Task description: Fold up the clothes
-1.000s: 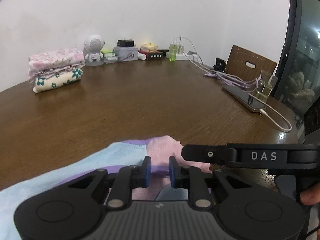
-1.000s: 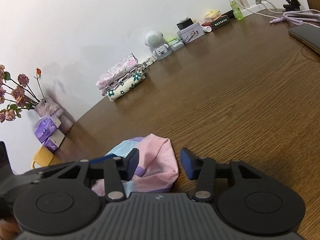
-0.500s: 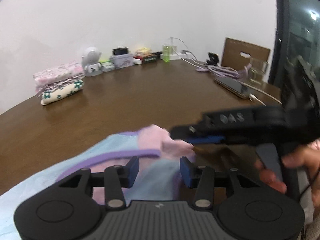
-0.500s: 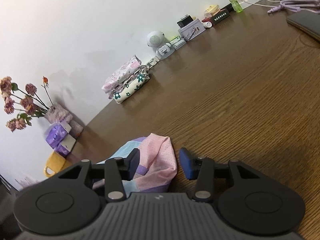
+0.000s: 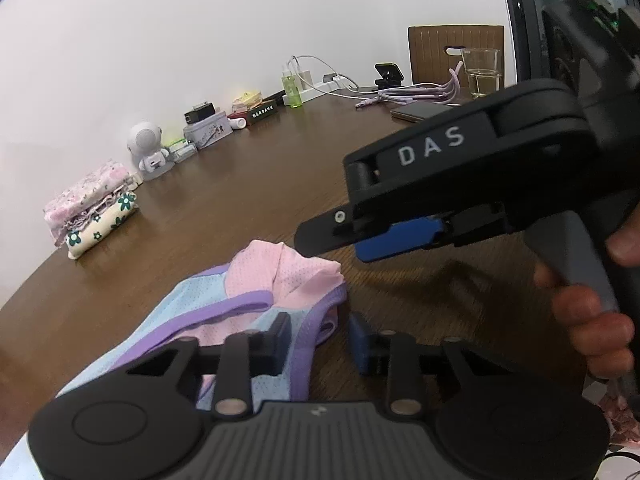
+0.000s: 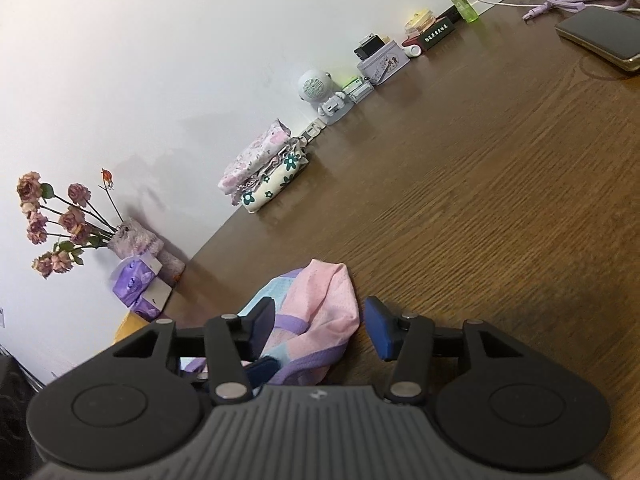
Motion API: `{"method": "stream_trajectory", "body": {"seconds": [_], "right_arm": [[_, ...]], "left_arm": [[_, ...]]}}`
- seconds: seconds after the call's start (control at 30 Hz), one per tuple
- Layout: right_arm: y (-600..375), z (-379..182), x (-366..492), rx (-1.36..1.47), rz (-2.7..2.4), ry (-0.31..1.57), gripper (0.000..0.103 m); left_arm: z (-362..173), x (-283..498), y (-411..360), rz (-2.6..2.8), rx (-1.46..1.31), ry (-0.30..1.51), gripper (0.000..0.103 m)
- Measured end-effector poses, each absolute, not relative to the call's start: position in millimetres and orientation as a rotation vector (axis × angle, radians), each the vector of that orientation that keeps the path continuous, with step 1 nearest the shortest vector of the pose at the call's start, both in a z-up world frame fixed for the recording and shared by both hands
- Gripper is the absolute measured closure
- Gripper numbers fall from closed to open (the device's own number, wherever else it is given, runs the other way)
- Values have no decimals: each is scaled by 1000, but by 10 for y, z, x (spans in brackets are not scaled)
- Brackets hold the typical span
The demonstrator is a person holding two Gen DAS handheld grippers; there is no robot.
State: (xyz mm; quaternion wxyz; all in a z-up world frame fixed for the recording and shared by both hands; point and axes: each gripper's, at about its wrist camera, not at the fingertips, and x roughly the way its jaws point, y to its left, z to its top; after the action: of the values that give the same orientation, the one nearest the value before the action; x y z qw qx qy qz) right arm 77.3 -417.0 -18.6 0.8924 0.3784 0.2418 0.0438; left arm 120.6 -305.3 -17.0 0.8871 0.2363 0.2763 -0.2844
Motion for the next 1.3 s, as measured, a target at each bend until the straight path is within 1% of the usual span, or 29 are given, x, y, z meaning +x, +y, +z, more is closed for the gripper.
{"method": "stream_trajectory", "body": {"seconds": [0.07, 0.13, 0.27, 0.63, 0.73, 0.83, 0.9, 0.97, 1.0, 1.03, 1.1, 1.17, 1.3], "right_arm": [[-4172, -188, 758, 794, 98, 505, 53], [-4163, -193, 758, 803, 108, 510, 53], [-4136, -212, 773, 824, 123, 520, 53], [-4056, -235, 825, 875, 110, 535, 53], [-4042, -249, 881, 886, 115, 549, 59], [-4032, -265, 920, 894, 106, 563, 68], [-4027, -280, 935, 903, 112, 568, 83], [-4010, -273, 935, 894, 115, 566, 92], [-4001, -266, 935, 888, 113, 564, 94], [-3993, -258, 935, 881, 111, 563, 95], [-3989, -251, 935, 875, 107, 563, 96], [-3990, -248, 936, 875, 105, 563, 96], [-3979, -231, 934, 871, 108, 560, 96]], "left_arm": [[-179, 1212, -3058, -593, 491, 576, 90], [-178, 1236, -3036, -586, 468, 578, 98], [-146, 1275, -2973, -583, 411, 582, 99], [-67, 1292, -2866, -577, 307, 565, 100], [-64, 1278, -2865, -574, 301, 560, 100], [-64, 1271, -2867, -568, 294, 559, 100], [-72, 1268, -2872, -569, 295, 564, 100], [-82, 1270, -2877, -571, 293, 573, 97], [-82, 1267, -2882, -569, 296, 578, 94], [-79, 1260, -2883, -565, 299, 577, 90], [-70, 1236, -2894, -565, 323, 560, 90], [-81, 1230, -2914, -568, 339, 562, 88], [-112, 1271, -2942, -559, 346, 578, 87]]}}
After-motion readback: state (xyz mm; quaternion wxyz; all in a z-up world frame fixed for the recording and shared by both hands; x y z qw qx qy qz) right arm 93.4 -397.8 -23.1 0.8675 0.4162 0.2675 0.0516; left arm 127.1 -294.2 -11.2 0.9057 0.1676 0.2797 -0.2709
